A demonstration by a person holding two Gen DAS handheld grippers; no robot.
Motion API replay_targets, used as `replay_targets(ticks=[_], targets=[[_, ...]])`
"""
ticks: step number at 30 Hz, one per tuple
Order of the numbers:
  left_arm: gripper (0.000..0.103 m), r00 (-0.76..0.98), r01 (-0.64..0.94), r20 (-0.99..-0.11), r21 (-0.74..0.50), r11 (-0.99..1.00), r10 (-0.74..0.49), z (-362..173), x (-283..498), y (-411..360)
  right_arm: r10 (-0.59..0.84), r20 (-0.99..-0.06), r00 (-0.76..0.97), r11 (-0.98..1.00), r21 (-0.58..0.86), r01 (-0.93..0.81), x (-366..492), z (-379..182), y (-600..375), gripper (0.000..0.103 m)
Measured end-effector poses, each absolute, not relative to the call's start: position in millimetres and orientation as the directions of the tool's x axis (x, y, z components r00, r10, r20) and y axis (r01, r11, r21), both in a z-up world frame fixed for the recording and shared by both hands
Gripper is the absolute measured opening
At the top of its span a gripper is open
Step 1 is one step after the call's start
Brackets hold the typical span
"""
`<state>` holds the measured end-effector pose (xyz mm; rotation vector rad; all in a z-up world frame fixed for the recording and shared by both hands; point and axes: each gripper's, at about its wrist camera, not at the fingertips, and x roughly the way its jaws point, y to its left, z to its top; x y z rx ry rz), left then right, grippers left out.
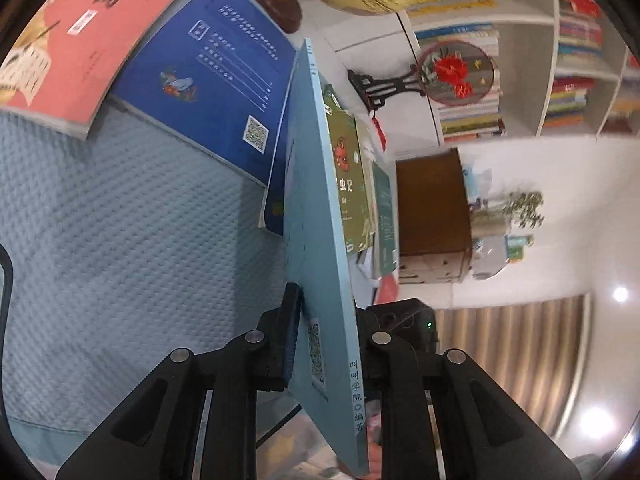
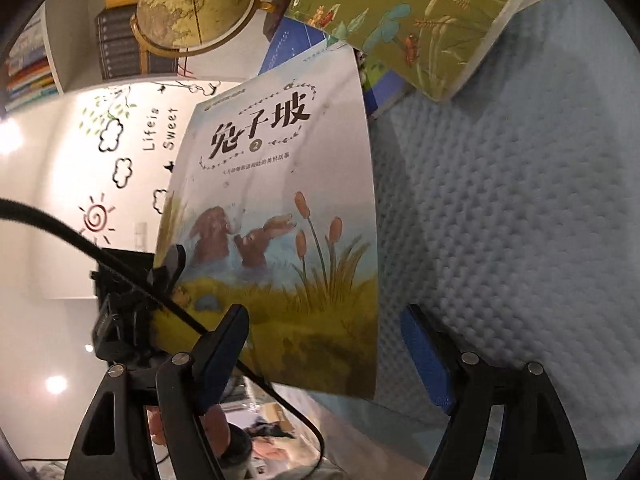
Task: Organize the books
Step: 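Carry the white book and lower it onto the blue book with the left gripper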
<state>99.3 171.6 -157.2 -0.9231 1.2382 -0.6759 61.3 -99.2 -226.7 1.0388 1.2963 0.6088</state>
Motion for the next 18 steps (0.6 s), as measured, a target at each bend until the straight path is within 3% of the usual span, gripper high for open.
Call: replay_targets(ticks=[3,5,8,12,18], targets=[[0.015,0.224,-0.094,-0.445,-0.895,0.435,-0.867,-164,103,180,0.867,-0.451,0.212,0.423,0.891,0.166,62,-228,-99,0.076],[0.015,0.221,-0.123,-0.418,-0.908,0.4,-0.881,-169,106,183,0.881,-0.423,0.212,0.394,0.903,0.17,61,-232,-91,0.061],[0.013,0.228,-0.11,-0.472,-0.882,0.459,-0.852,-166,105,185,0.89,-0.404,0.212,0.37,0.911,0.182,62,-236,-86,0.049],[0.013,0.231,-0.041,-0.624,-0.773,0.633,-0.746,-155,104,184,0.85,-0.482,0.212,0.472,0.876,0.099,61,-215,-81,0.026],[0.013,0.297,0.146,-0.732,-0.6,0.787,-0.613,-119,90,180,0.672,-0.702,0.234,0.74,0.639,-0.208,63,-145,-36,0.024]])
